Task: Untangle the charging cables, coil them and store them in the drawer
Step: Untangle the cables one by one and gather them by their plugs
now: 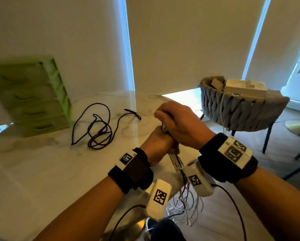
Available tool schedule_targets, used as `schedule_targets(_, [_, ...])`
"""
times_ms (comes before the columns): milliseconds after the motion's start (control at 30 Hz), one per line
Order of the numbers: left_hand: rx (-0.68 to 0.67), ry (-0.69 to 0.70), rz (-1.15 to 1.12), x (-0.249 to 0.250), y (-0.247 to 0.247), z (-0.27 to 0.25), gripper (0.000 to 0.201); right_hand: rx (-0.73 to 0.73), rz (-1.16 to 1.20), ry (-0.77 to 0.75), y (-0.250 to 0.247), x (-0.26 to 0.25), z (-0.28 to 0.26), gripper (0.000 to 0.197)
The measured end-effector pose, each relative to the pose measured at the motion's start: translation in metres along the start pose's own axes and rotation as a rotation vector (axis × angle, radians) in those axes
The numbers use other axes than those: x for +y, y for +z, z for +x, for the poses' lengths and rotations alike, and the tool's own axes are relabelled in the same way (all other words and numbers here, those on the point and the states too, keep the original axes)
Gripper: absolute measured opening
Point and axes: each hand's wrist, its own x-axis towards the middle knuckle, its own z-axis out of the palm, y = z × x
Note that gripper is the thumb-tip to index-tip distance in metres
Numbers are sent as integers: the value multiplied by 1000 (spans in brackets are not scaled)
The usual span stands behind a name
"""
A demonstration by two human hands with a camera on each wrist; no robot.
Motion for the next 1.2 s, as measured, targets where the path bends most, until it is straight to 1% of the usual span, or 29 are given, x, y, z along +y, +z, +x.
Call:
schedule_targets(67, [14, 0, -43, -5, -9, -1, 17, -111, -52, -37, 6, -7, 4, 29])
schedule_targets(133, [16, 16, -85, -10, -17, 0, 6, -203, -128, -82, 13, -16, 6, 30])
schedule_targets(167, [-6, 35, -130, -12, -19, 0, 2, -231, -165, -103, 16, -20, 8, 29])
schedule_targets(200, [-16, 44, -166, -15, -20, 0, 4, -253, -201, -116, 17, -24, 11, 29])
schedule_targets(267, [9, 59, -241, -15, -25, 1, 25, -297, -245, -121, 16, -31, 17, 30])
schedule_targets(300, [21, 58, -283, -14, -26, 1, 24, -315, -249, -120, 16, -34, 20, 31])
schedule_targets(333, [24, 56, -316, -11, -29, 0, 18, -327, -257, -121, 16, -38, 22, 32])
schedule_targets(367, [36, 48, -349, -9, -31, 0, 23, -333, -269, -126, 18, -42, 23, 33])
schedule_targets(400, [58, 36, -367, -8, -33, 0, 34, -336, -280, -135, 20, -46, 24, 34])
schedule_targets(433, [73, 33, -408, -8, -35, 0, 39, -343, -283, -139, 22, -50, 25, 34])
schedule_targets(467, [111, 28, -424, -8, -36, 0, 39, -356, -277, -137, 24, -54, 27, 35])
schedule_targets(533, [135, 44, -402, -2, -41, -4, 27, -396, -195, -103, 23, -60, 35, 40])
schedule_targets(600, [92, 47, -376, 3, -53, -7, 18, -422, -12, -50, 18, -64, 47, 51])
schedule_targets(633, [90, 40, -382, 6, -62, -6, 21, -420, 68, -24, 16, -64, 55, 54])
schedule_targets(667, [90, 31, -408, 10, -75, -6, 28, -406, 123, 8, 15, -63, 64, 54])
schedule_targets(733, [109, 51, -473, 15, -102, -3, 37, -367, 149, 60, 19, -57, 87, 45])
schedule_targets(767, [135, 67, -502, 17, -118, -2, 38, -359, 113, 73, 25, -50, 100, 37])
schedule_targets(833, [195, 110, -593, 16, -151, -1, 37, -394, -59, 68, 44, -38, 124, 23])
schedule_targets(867, [215, 137, -652, 14, -168, 0, 31, -436, -161, 55, 57, -33, 134, 25])
schedule_targets(933, [216, 203, -767, 9, -196, 0, 10, -544, -325, 28, 89, -27, 149, 41])
schedule_targets(967, [207, 225, -815, 6, -206, 1, 6, -588, -381, 19, 105, -25, 156, 50])
schedule_targets(1033, [194, 225, -858, -3, -220, 5, 21, -640, -475, 14, 133, -22, 166, 62])
schedule_targets(1067, [189, 223, -865, -5, -224, 7, 25, -649, -523, 14, 144, -21, 171, 61])
schedule_targets(1100, [186, 221, -872, -6, -226, 8, 29, -651, -572, 4, 152, -19, 175, 56])
schedule_targets(1133, [187, 216, -882, -6, -229, 8, 31, -643, -624, -22, 156, -17, 180, 47])
schedule_targets(1200, [194, 215, -916, -7, -232, 9, 31, -567, -690, -67, 155, -11, 188, 24])
